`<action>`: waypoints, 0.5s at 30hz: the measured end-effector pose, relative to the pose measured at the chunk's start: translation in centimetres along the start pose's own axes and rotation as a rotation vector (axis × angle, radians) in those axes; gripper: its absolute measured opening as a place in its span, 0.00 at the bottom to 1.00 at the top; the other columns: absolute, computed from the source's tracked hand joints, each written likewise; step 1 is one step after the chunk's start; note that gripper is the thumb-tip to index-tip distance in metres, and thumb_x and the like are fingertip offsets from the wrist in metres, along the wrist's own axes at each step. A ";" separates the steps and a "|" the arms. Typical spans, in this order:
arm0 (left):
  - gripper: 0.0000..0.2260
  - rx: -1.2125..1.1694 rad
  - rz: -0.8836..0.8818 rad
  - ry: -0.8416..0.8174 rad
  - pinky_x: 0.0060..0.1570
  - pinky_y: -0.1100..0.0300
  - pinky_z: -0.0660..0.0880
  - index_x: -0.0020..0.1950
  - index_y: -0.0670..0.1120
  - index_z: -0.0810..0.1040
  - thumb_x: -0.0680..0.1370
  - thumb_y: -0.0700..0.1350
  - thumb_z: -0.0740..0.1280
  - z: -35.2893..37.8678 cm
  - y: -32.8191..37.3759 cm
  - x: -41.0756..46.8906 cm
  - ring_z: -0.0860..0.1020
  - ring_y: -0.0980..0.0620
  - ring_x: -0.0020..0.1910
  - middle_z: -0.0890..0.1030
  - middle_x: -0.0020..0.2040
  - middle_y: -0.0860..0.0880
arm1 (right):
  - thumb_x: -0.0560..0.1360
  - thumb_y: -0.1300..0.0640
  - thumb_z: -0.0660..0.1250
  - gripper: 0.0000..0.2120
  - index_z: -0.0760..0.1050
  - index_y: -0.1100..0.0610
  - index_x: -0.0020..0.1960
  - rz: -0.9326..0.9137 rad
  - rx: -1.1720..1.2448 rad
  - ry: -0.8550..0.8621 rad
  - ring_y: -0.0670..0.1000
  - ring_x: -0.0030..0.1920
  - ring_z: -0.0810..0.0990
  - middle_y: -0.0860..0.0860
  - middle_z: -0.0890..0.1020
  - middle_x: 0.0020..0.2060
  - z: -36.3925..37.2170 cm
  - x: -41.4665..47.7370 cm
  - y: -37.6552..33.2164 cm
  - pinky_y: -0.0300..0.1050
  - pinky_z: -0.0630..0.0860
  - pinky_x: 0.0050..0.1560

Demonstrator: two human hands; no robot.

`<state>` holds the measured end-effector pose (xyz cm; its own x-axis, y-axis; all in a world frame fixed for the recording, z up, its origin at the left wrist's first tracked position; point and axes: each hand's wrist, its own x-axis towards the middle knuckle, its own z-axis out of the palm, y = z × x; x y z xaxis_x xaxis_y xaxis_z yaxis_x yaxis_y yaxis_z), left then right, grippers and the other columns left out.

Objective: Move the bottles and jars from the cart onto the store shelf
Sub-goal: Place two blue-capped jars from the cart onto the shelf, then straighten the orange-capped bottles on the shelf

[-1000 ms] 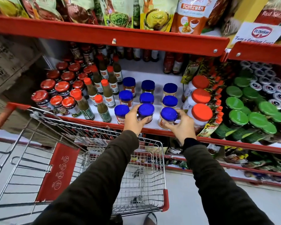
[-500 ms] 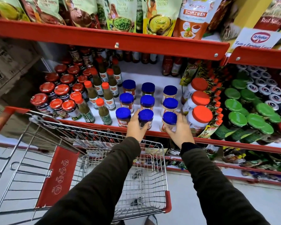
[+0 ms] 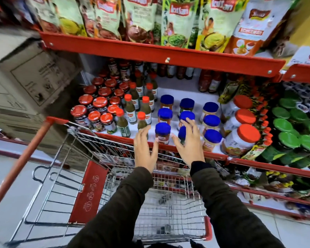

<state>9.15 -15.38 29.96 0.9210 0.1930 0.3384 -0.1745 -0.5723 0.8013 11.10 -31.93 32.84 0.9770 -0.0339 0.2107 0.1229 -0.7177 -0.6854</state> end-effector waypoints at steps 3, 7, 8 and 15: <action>0.24 0.016 -0.027 0.108 0.75 0.48 0.62 0.76 0.47 0.63 0.81 0.48 0.62 -2.8 -2.0 1.7 0.62 0.48 0.76 0.65 0.75 0.48 | 0.78 0.47 0.71 0.33 0.64 0.56 0.78 -0.003 0.113 -0.029 0.54 0.78 0.65 0.54 0.64 0.78 1.9 0.9 -3.4 0.53 0.67 0.76; 0.30 -0.061 -0.129 0.124 0.75 0.58 0.55 0.80 0.47 0.54 0.81 0.47 0.62 -6.0 -4.3 4.8 0.54 0.56 0.78 0.55 0.80 0.48 | 0.76 0.48 0.74 0.32 0.68 0.55 0.76 0.037 0.152 -0.070 0.56 0.72 0.71 0.55 0.72 0.74 4.7 2.8 -7.0 0.53 0.70 0.72; 0.31 -0.089 -0.166 0.099 0.76 0.58 0.55 0.81 0.46 0.52 0.81 0.46 0.63 -6.6 -5.0 5.8 0.54 0.55 0.79 0.54 0.81 0.47 | 0.75 0.47 0.75 0.32 0.70 0.55 0.74 0.063 0.155 -0.080 0.57 0.71 0.74 0.56 0.75 0.71 5.4 3.4 -7.6 0.55 0.72 0.71; 0.31 -0.122 -0.327 -0.213 0.76 0.51 0.64 0.79 0.43 0.59 0.79 0.43 0.68 -9.5 -7.8 12.2 0.66 0.48 0.76 0.68 0.76 0.45 | 0.72 0.48 0.78 0.22 0.79 0.56 0.62 0.170 0.120 -0.064 0.58 0.56 0.82 0.56 0.83 0.56 8.7 6.5 -10.0 0.58 0.80 0.58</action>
<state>18.45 -1.04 32.55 0.9842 0.1718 -0.0435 0.1111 -0.4069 0.9067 17.76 -18.86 35.01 0.9940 -0.1004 0.0425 -0.0287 -0.6170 -0.7864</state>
